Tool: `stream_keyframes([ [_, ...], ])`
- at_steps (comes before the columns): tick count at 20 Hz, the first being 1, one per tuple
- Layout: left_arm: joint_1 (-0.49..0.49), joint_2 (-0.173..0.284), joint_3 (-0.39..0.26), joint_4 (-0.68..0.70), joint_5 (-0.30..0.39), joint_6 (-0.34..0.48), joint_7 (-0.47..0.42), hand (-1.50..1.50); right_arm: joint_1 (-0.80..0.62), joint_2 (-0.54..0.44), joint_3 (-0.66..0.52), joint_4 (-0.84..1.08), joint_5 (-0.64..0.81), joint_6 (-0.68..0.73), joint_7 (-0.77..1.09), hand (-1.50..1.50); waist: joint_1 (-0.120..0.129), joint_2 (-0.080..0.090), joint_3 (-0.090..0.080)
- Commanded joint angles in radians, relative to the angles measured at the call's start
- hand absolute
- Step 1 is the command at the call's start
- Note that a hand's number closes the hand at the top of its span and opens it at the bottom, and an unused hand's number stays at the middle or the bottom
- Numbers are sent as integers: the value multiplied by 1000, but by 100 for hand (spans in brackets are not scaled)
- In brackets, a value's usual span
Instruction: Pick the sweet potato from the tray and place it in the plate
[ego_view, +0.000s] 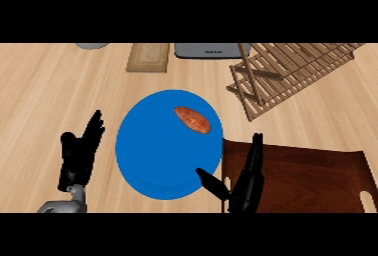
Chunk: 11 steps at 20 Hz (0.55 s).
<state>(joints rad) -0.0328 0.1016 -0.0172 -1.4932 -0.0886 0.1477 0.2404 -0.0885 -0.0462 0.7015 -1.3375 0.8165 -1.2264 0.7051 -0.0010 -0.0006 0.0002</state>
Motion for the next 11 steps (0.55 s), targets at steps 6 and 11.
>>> stream_keyframes([
  [6, -3, 18, 47, 66, 18, -48, -52, 0, 126, 42, -99, -35, 60, -1, -70, -150, 0, 0, 0],
  [11, -15, -1, 38, 48, -5, -30, -24, 0, 139, 27, -161, -58, 18, 51, -110, -150, 0, 0, 0],
])
